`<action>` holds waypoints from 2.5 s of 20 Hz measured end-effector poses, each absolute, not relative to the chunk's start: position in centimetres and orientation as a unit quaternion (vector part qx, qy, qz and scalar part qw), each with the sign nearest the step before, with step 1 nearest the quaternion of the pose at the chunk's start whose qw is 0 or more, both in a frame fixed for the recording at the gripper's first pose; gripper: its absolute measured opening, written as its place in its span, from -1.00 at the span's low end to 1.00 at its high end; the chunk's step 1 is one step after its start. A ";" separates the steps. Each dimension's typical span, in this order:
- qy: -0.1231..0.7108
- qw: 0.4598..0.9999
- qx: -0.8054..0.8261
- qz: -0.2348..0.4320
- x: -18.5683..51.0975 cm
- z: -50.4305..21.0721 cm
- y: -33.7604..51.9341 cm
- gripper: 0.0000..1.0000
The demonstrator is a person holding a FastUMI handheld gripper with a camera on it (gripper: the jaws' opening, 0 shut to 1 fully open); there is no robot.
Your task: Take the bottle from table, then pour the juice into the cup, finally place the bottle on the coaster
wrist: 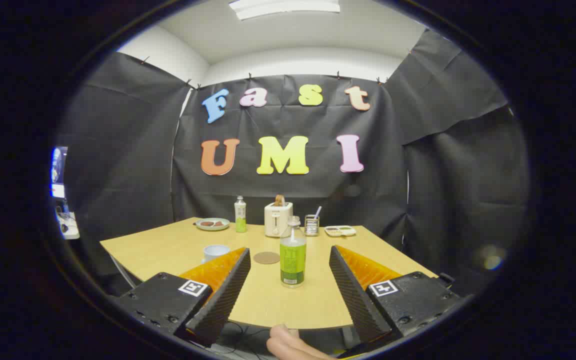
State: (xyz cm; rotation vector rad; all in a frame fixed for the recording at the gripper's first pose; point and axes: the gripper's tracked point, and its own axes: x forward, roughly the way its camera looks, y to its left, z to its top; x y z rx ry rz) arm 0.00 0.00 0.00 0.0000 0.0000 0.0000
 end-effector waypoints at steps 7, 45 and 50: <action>0.007 1.000 0.011 -0.011 0.5 -0.8 -1.2 1.00; 0.033 0.999 -0.002 -0.007 15.6 -5.6 -1.3 1.00; 0.034 0.999 0.002 -0.005 19.4 -5.7 -1.1 1.00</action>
